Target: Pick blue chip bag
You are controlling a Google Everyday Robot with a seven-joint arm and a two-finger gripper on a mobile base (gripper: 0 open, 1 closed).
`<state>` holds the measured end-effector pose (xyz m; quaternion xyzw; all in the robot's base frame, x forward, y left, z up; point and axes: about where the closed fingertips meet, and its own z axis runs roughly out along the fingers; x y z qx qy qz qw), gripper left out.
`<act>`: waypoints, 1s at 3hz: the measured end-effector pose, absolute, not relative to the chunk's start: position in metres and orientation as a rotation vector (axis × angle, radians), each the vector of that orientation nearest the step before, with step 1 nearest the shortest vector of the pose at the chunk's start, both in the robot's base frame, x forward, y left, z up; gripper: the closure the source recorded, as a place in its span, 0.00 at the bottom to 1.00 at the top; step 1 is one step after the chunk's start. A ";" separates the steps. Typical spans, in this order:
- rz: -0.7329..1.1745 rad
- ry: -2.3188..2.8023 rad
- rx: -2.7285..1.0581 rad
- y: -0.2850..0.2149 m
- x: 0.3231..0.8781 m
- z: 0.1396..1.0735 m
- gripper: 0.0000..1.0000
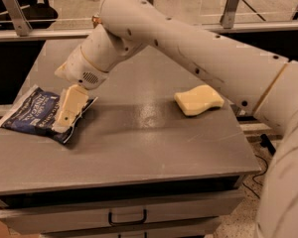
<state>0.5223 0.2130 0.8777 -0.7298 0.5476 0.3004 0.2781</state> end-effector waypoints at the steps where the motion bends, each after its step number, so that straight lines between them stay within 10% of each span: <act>1: 0.846 1.516 -1.943 0.223 0.525 0.852 0.17; 3: 0.862 1.564 -1.909 0.223 0.530 0.837 0.65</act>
Offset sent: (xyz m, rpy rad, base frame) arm 0.0112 0.0071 -0.0541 -0.0199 0.1033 -0.0714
